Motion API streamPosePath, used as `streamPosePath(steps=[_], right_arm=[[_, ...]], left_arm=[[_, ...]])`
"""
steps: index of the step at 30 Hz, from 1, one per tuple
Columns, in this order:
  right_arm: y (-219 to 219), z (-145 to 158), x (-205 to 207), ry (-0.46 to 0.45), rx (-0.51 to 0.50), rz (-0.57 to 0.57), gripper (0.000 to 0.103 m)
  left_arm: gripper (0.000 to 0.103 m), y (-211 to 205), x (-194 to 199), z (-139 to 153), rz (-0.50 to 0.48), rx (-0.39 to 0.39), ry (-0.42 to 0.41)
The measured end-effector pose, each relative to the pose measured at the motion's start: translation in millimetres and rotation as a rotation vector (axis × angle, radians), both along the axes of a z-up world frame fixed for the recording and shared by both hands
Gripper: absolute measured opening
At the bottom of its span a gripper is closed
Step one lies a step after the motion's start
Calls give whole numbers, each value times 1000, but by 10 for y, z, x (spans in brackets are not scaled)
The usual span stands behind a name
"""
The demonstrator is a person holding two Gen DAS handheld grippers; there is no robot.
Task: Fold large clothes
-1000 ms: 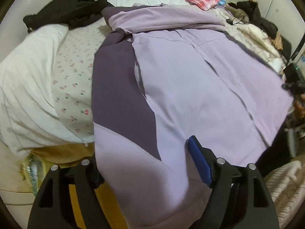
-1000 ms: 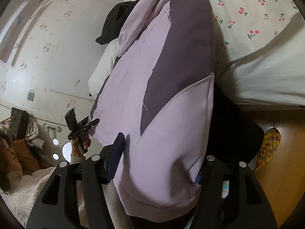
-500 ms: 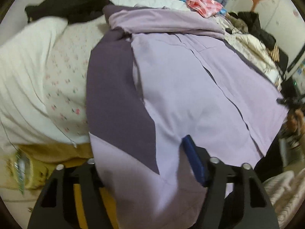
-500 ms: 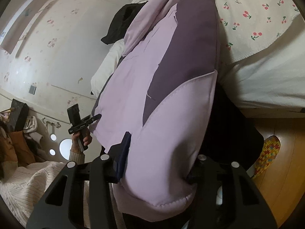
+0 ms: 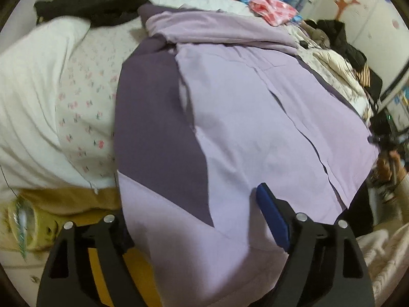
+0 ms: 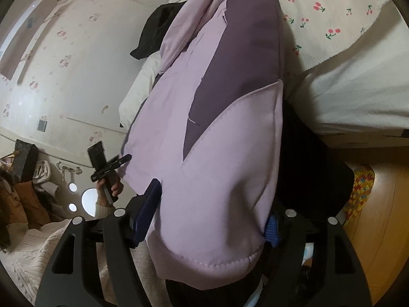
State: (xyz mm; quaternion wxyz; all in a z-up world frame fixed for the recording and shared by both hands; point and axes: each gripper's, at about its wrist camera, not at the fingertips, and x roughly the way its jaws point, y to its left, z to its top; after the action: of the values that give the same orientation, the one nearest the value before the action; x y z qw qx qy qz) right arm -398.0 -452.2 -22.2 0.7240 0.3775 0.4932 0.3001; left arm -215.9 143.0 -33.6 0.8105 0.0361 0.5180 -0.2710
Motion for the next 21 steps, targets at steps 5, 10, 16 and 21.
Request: streamPosePath(steps=[5, 10, 16, 21], right_arm=[[12, 7, -50, -28, -13, -5, 63], [24, 66, -111, -73, -26, -17, 52], [30, 164, -144, -112, -40, -18, 41], [53, 415, -161, -220, 14, -51, 31]], left_arm=[[82, -46, -66, -29, -5, 13, -14], [83, -97, -75, -48, 3, 32, -31], [82, -104, -97, -43, -3, 30, -45], [29, 242, 108, -182, 65, -290, 149]])
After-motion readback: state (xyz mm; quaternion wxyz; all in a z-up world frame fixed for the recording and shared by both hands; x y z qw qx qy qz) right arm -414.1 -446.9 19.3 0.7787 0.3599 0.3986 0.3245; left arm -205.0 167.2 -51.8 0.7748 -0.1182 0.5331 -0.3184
